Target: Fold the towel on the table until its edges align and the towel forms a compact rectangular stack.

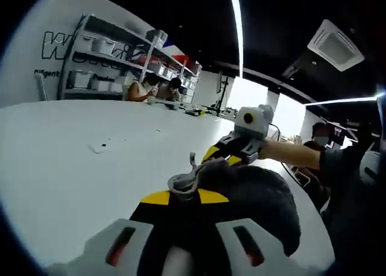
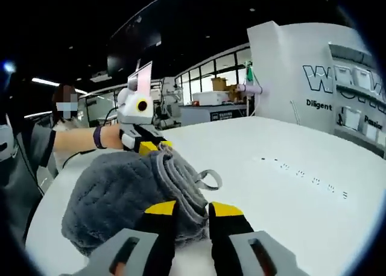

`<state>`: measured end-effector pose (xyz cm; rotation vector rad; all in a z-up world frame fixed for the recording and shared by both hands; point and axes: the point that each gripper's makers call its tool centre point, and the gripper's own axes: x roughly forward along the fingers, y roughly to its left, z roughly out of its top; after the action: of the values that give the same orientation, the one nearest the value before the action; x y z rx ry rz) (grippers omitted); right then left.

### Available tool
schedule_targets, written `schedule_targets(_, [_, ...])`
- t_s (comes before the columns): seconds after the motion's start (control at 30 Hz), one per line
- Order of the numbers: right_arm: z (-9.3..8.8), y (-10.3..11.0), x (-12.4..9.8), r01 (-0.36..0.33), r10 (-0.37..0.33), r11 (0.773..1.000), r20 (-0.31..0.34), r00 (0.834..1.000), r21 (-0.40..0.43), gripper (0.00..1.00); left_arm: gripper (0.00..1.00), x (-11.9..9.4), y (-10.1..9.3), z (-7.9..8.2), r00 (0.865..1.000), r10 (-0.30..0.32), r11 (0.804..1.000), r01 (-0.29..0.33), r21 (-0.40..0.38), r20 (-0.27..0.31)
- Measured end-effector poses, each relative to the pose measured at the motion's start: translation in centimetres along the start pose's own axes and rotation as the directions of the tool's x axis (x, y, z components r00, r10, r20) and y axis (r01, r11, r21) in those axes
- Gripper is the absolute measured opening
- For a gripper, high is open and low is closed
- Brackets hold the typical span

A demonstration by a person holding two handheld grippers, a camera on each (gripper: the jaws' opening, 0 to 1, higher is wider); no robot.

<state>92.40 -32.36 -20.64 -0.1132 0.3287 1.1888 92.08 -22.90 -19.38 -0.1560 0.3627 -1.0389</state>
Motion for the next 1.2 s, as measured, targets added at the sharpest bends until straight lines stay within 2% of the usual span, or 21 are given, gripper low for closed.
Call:
schedule_targets(0.1, [0.4, -0.2, -0.4, 0.012, -0.012, 1.000, 0.026, 1.000, 0.011, 0.29, 0.25, -0.3, 0.5, 0.5, 0.999, 0.037, 0.998, -0.038, 0.043, 0.024])
schedule_targets(0.23, [2.3, 0.0, -1.0, -0.007, -0.005, 0.995, 0.126, 0.992, 0.095, 0.31, 0.29, -0.9, 0.7, 1.3, 0.997, 0.057, 0.997, -0.059, 0.042, 0.046])
schedule_targets(0.4, [3.7, 0.1, -2.1, 0.003, -0.021, 0.995, 0.178, 0.984, 0.100, 0.32, 0.32, -2.2, 1.1, 2.8, 0.990, 0.091, 0.995, -0.095, 0.031, 0.103])
schedule_targets(0.57, [5.7, 1.0, -4.0, 0.009, -0.033, 0.996, 0.260, 0.965, 0.092, 0.36, 0.37, -4.5, 0.9, 4.8, 0.973, 0.121, 0.992, -0.125, 0.005, 0.197])
schedule_targets(0.67, [6.3, 1.8, -5.1, 0.011, -0.031, 0.997, 0.281, 0.959, 0.075, 0.39, 0.40, -5.7, 0.2, 5.4, 0.966, 0.120, 0.992, -0.125, 0.008, 0.230])
schedule_targets(0.73, [6.7, 2.8, -6.2, 0.032, -0.031, 0.999, 0.286, 0.958, 0.002, 0.40, 0.41, -7.0, -0.7, 5.9, 0.958, 0.112, 0.993, -0.119, 0.012, 0.262])
schedule_targets(0.8, [7.0, 4.0, -7.3, 0.033, -0.027, 0.999, 0.295, 0.955, -0.017, 0.42, 0.43, -8.0, -1.9, 6.0, 0.956, 0.101, 0.993, -0.113, 0.029, 0.276])
schedule_targets(0.87, [7.1, 5.2, -8.3, 0.034, -0.026, 0.999, 0.293, 0.956, -0.022, 0.46, 0.47, -8.7, -3.5, 5.9, 0.957, 0.083, 0.994, -0.101, 0.050, 0.279])
schedule_targets(0.93, [6.9, 6.8, -9.4, 0.026, -0.017, 0.999, 0.293, 0.956, -0.027, 0.50, 0.51, -9.2, -6.1, 5.2, 0.960, 0.056, 0.993, -0.081, 0.081, 0.273])
schedule_targets(0.97, [6.9, 7.0, -9.6, 0.026, -0.016, 0.999, 0.296, 0.955, -0.028, 0.52, 0.55, -9.3, -6.4, 5.1, 0.961, 0.055, 0.993, -0.081, 0.083, 0.273])
schedule_targets(1.07, [6.2, 9.3, -11.1, 0.015, -0.002, 0.999, 0.296, 0.955, -0.042, 0.58, 0.62, -10.2, -8.9, 3.6, 0.963, 0.050, 0.992, -0.079, 0.103, 0.264])
schedule_targets(1.13, [5.6, 10.3, -11.8, 0.016, -0.001, 0.999, 0.291, 0.957, -0.050, 0.64, 0.68, -10.6, -10.5, 2.2, 0.969, 0.033, 0.992, -0.062, 0.112, 0.243])
schedule_targets(1.2, [4.8, 11.6, -12.4, 0.028, -0.006, 0.997, 0.288, 0.958, -0.071, 0.66, 0.72, -10.9, -11.8, 0.6, 0.980, 0.025, 0.987, -0.056, 0.150, 0.199])
